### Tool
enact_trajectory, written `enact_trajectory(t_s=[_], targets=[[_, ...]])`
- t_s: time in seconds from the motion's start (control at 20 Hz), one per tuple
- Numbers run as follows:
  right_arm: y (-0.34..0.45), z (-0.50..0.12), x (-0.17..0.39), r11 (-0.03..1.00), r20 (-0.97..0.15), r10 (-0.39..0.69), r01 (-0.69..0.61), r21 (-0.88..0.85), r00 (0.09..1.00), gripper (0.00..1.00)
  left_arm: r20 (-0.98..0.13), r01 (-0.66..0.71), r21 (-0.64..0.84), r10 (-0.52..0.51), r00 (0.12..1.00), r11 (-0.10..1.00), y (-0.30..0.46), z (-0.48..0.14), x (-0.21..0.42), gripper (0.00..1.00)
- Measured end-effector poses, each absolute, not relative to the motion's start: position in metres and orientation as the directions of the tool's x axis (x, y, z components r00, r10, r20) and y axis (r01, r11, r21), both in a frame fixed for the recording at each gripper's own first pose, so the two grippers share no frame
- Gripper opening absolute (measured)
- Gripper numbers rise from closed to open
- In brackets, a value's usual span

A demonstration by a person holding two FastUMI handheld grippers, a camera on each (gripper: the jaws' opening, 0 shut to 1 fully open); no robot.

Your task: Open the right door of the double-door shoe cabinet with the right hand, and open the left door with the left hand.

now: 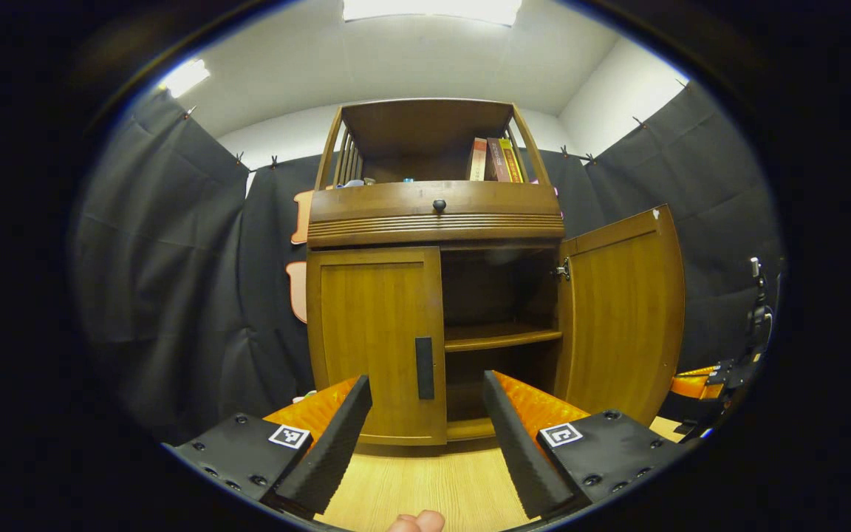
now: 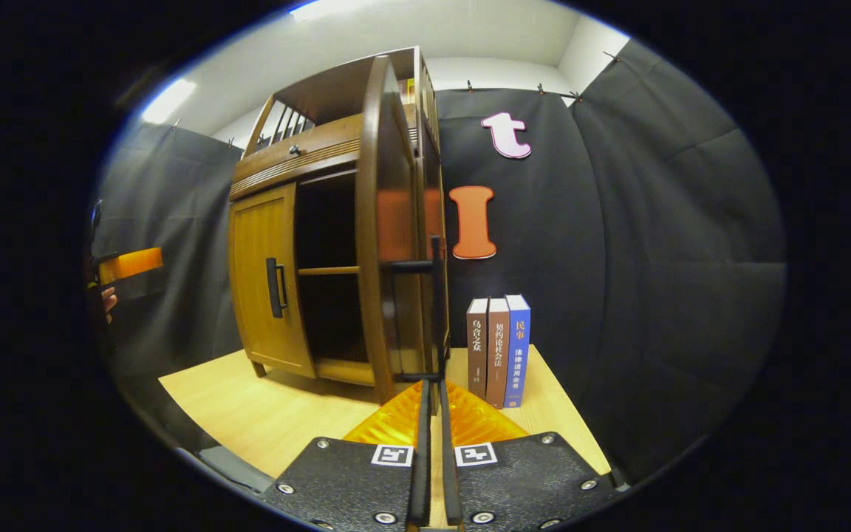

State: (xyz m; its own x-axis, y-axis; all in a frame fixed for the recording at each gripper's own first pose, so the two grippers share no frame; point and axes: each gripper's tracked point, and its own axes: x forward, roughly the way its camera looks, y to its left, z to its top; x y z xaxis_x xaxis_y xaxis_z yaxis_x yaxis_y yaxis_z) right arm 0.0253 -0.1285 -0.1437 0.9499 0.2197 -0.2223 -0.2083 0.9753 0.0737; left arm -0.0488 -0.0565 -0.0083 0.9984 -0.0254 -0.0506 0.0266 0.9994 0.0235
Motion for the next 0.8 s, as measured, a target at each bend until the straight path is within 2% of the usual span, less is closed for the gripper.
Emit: enact_trajectory(t_s=[0.4, 0.65, 0.8], targets=[[-0.063, -0.123, -0.02, 0.986, -0.223, 0.151, -0.132, 0.097, 0.963, 0.06, -0.057, 0.026, 0.0, -0.026, 0.998, 1.0, -0.039, -0.021, -0.016, 0.96], [-0.006, -0.109, -0.016, 0.971, -0.197, 0.236, -0.223, 0.084, 0.952, 0.08, -0.062, 0.032, -0.022, -0.033, 0.998, 0.999, -0.024, -0.031, 0.008, 0.98], [0.017, -0.097, -0.007, 0.965, -0.158, 0.257, -0.245, 0.091, 0.953, 0.51, -0.067, 0.04, -0.04, -0.043, 0.997, 0.998, -0.014, -0.037, 0.034, 0.97]])
